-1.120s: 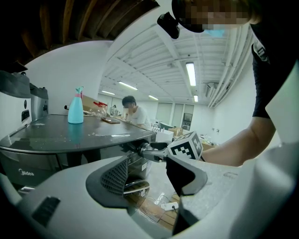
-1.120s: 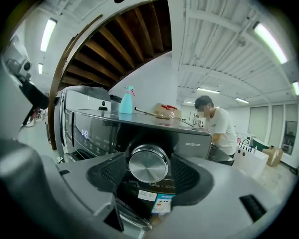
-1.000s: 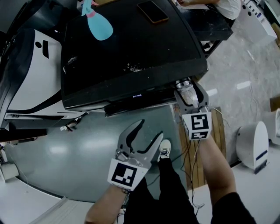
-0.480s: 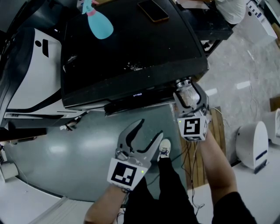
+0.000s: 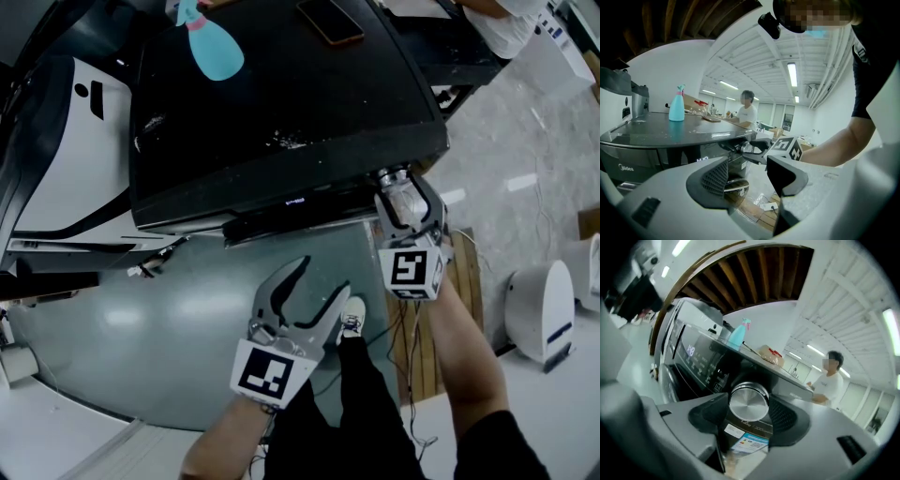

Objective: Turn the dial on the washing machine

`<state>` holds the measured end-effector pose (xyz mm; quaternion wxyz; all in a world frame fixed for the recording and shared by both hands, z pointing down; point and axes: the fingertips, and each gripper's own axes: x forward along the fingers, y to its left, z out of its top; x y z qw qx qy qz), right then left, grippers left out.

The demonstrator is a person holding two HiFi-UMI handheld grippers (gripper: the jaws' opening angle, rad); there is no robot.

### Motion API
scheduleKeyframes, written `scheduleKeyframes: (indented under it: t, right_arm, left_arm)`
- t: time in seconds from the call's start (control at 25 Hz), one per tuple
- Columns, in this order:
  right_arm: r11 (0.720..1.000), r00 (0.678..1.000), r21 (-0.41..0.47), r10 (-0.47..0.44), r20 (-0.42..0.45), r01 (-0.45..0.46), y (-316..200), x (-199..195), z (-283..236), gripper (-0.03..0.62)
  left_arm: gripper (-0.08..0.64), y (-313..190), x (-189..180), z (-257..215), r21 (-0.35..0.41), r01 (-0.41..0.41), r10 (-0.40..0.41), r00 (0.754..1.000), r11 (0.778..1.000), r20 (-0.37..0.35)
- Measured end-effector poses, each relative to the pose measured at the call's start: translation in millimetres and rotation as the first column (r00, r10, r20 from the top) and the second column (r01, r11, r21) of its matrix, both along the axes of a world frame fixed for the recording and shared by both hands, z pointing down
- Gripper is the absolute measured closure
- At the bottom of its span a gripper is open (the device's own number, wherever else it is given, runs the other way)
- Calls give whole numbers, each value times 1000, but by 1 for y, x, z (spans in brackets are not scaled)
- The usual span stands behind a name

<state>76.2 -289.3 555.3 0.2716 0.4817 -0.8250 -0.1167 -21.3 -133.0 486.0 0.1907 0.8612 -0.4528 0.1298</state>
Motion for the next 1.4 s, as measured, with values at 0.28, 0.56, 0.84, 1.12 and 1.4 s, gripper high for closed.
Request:
scheduleKeyframes:
  t: [0.28, 0.56, 0.84, 1.12, 1.4]
  right_arm:
    - [984, 933, -178, 86, 350, -24, -4, 10, 2, 323]
    - [987, 950, -159, 83, 302, -36, -2, 8, 0, 313]
    - [993, 980, -109, 54, 190, -33, 4, 4, 1, 299]
    - [1000, 1000, -13, 3, 8, -3, 6, 0, 3, 290]
    - [992, 979, 117, -31, -199, 55, 6, -3, 2, 295]
  left_arm:
    - [321, -1, 0, -2, 6, -4, 4, 1000, 1000, 1]
    - [321, 2, -1, 0, 1, -2, 2, 1000, 1000, 5]
    - [321, 5, -1, 1, 0, 5, -5, 1000, 1000, 3]
    - [321, 8, 0, 0, 0, 5, -5, 1000, 1000, 4]
    - [321, 9, 2, 3, -2, 3, -3, 1000, 1000, 0]
